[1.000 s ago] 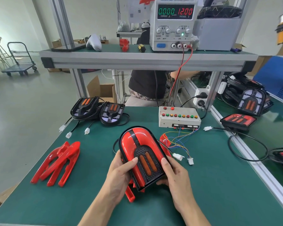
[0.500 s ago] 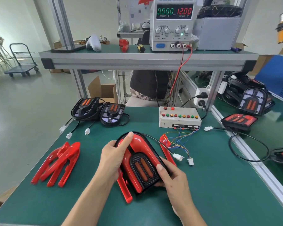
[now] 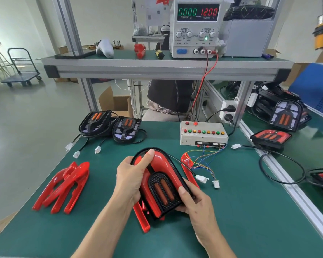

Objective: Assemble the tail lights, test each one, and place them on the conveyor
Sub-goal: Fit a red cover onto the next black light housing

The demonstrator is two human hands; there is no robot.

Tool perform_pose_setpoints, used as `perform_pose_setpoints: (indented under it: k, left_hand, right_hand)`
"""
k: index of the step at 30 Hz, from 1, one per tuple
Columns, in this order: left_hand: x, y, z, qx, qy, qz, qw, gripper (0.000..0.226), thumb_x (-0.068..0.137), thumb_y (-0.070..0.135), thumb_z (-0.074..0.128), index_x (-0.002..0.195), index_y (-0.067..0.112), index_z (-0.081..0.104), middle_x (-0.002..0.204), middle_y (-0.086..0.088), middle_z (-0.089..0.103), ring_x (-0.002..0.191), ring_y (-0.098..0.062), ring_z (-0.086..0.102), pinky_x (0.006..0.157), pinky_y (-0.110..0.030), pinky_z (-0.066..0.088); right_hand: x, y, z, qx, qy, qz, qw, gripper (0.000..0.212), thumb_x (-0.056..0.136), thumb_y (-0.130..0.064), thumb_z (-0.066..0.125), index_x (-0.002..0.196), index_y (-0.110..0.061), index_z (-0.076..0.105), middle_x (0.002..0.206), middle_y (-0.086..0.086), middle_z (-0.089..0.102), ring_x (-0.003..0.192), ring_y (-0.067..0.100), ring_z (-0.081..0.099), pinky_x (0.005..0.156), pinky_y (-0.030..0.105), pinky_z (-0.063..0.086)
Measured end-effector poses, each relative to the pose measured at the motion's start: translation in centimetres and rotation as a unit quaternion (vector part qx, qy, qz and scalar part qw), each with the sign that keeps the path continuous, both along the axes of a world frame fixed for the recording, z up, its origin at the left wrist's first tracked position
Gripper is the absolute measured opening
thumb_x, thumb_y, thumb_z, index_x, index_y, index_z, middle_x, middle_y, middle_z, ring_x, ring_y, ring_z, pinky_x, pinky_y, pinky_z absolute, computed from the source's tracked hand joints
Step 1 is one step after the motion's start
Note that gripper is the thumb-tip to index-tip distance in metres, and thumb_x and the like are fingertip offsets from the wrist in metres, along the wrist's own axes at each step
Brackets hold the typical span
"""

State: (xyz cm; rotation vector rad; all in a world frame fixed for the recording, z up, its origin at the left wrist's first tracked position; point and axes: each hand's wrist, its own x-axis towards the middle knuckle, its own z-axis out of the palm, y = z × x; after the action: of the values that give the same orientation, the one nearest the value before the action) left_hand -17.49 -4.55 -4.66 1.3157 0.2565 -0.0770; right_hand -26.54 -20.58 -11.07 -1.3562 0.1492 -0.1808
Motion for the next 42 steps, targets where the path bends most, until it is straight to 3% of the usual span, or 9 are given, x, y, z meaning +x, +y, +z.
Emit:
perform_pose_setpoints:
  k: [8,12,18,21,23,28,35,38,42]
  left_hand:
    - [-0.4,0.6,-0.4,0.021,-0.029,-0.020,0.999,0.076,0.045,0.057,0.097,0.096,0.008,0.069,0.090,-0.017,0.077,0.077,-0.032,0.075,0.071,-0.045,0.064]
    - [-0.5,0.4,-0.4,0.015,-0.031,-0.004,0.999,0.070,0.053,0.053,0.095,0.099,0.007,0.069,0.094,-0.020,0.076,0.090,-0.041,0.074,0.080,-0.054,0.062]
    - [-0.8,0.4,-0.3,0.018,-0.023,0.002,1.000,0.058,0.066,0.046,0.092,0.100,0.006,0.068,0.092,-0.019,0.076,0.087,-0.038,0.075,0.081,-0.054,0.062]
    - [-0.7,0.3,-0.3,0.019,-0.025,0.007,0.999,0.056,0.067,0.045,0.092,0.099,0.006,0.068,0.092,-0.018,0.076,0.089,-0.040,0.074,0.080,-0.054,0.062]
    - [-0.7,0.2,-0.3,0.017,-0.020,0.007,1.000,0.056,0.067,0.046,0.092,0.100,0.007,0.068,0.089,-0.016,0.077,0.084,-0.036,0.075,0.078,-0.052,0.063]
    - [-0.7,0.2,-0.3,0.014,-0.009,0.003,1.000,0.054,0.070,0.043,0.091,0.101,0.005,0.068,0.087,-0.014,0.077,0.074,-0.028,0.075,0.071,-0.043,0.065]
    - [-0.5,-0.1,-0.1,0.020,-0.007,0.003,1.000,0.052,0.071,0.043,0.091,0.100,0.006,0.068,0.086,-0.013,0.078,0.077,-0.031,0.076,0.073,-0.046,0.065]
    - [-0.4,-0.3,0.0,0.021,-0.006,0.003,1.000,0.052,0.071,0.044,0.091,0.099,0.007,0.068,0.086,-0.013,0.078,0.081,-0.034,0.076,0.076,-0.049,0.064]
    - [-0.5,-0.4,-0.1,0.024,-0.001,0.002,1.000,0.049,0.070,0.045,0.090,0.095,0.008,0.069,0.079,-0.009,0.078,0.069,-0.026,0.075,0.071,-0.042,0.064]
  right_hand:
    - [0.0,0.1,-0.3,-0.029,-0.008,-0.008,1.000,0.049,0.077,-0.059,0.076,0.122,-0.037,0.074,0.112,0.002,0.077,0.097,0.019,0.075,0.072,0.030,0.061]
    - [0.0,0.1,-0.4,-0.024,-0.014,-0.009,1.000,0.048,0.077,-0.056,0.077,0.120,-0.036,0.075,0.112,0.003,0.076,0.095,0.018,0.075,0.070,0.027,0.060]
    - [0.3,-0.2,-1.1,-0.051,-0.012,-0.018,0.998,0.052,0.077,-0.064,0.077,0.120,-0.034,0.075,0.115,0.014,0.070,0.102,0.031,0.070,0.076,0.035,0.061]
    - [0.6,-0.4,-1.7,-0.069,-0.018,-0.018,0.997,0.052,0.079,-0.068,0.074,0.121,-0.036,0.074,0.114,0.000,0.073,0.114,0.028,0.066,0.095,0.048,0.057]
    - [0.6,-0.5,-2.0,-0.090,-0.023,-0.013,0.996,0.052,0.081,-0.069,0.072,0.122,-0.037,0.074,0.107,-0.006,0.071,0.111,0.021,0.065,0.101,0.054,0.053]
    - [0.6,-0.6,-1.8,-0.116,-0.025,-0.013,0.993,0.052,0.080,-0.073,0.069,0.117,-0.038,0.076,0.095,0.013,0.054,0.083,0.013,0.056,0.082,0.043,0.054]
    - [0.5,-0.7,-1.2,-0.084,-0.029,-0.007,0.996,0.048,0.077,-0.064,0.074,0.114,-0.033,0.078,0.104,0.023,0.056,0.080,0.015,0.056,0.067,0.028,0.051]
    - [0.6,-0.6,-1.1,-0.075,-0.030,-0.013,0.997,0.050,0.075,-0.066,0.074,0.112,-0.032,0.079,0.101,0.025,0.053,0.075,0.015,0.051,0.066,0.029,0.046]
    - [0.5,-0.6,-1.3,-0.102,-0.033,-0.022,0.994,0.049,0.079,-0.070,0.070,0.111,-0.034,0.079,0.093,0.020,0.049,0.074,0.015,0.047,0.069,0.037,0.043]
